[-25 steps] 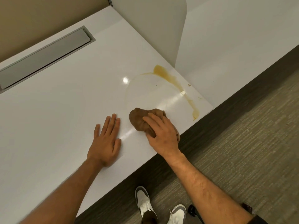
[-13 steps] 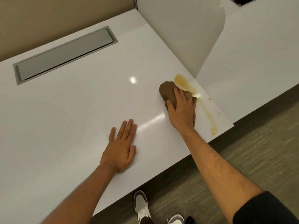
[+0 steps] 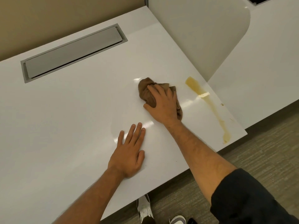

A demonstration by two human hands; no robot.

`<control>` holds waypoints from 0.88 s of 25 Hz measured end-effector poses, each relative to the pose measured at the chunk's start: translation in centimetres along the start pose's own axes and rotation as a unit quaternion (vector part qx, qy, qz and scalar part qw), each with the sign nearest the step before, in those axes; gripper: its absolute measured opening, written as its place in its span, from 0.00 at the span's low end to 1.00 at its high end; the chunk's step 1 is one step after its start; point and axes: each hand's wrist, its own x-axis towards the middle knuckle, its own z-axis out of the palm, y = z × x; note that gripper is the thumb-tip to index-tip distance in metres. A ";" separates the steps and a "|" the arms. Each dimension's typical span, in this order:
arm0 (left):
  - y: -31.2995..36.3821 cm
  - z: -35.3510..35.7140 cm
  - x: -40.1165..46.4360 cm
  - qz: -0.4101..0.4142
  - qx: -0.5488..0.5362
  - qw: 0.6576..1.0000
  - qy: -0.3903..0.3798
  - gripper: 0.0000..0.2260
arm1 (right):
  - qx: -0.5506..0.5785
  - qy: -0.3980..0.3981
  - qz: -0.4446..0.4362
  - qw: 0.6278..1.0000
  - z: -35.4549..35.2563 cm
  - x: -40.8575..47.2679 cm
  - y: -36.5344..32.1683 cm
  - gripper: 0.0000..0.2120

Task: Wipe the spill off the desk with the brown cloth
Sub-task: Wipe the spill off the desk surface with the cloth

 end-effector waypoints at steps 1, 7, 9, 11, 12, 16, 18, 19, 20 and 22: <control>0.0 -0.1 0.0 0.000 0.001 1.000 -0.004 0.33 | 0.011 0.006 -0.033 0.999 0.2 -1.0 -0.2 0.34; 0.2 -0.2 0.1 -0.009 -0.004 1.000 -0.004 0.32 | 0.066 0.016 -0.126 0.990 0.1 -7.2 0.7 0.28; 0.1 -0.2 0.0 -0.008 0.000 1.000 0.003 0.32 | 0.066 0.060 -0.102 0.991 0.0 -9.7 1.2 0.25; 0.1 -0.2 0.0 -0.004 -0.007 1.000 0.010 0.32 | 0.056 0.094 -0.084 0.991 -0.1 -12.6 1.8 0.23; 0.2 -0.3 0.0 -0.003 -0.009 1.000 0.013 0.32 | 0.048 0.097 -0.080 0.991 -0.2 -14.1 2.1 0.22; 0.4 -0.4 -0.1 -0.004 -0.004 1.000 0.015 0.32 | 0.047 0.061 -0.066 0.995 -1.2 -19.2 3.3 0.20; 0.3 -0.3 -0.2 -0.005 0.004 1.000 0.016 0.32 | 0.071 0.060 -0.047 0.995 -2.0 -20.9 3.3 0.17; 0.2 -0.3 -0.2 -0.005 0.004 1.000 0.018 0.32 | 0.096 0.068 -0.025 0.993 -2.6 -21.5 3.2 0.16; 0.1 -0.3 -0.2 -0.004 0.002 1.000 0.020 0.32 | 0.138 0.081 0.009 0.987 -3.3 -21.9 3.2 0.17; 0.1 -0.2 -0.2 -0.001 -0.003 1.000 0.022 0.32 | 0.256 0.112 0.101 0.955 -5.1 -22.0 3.4 0.20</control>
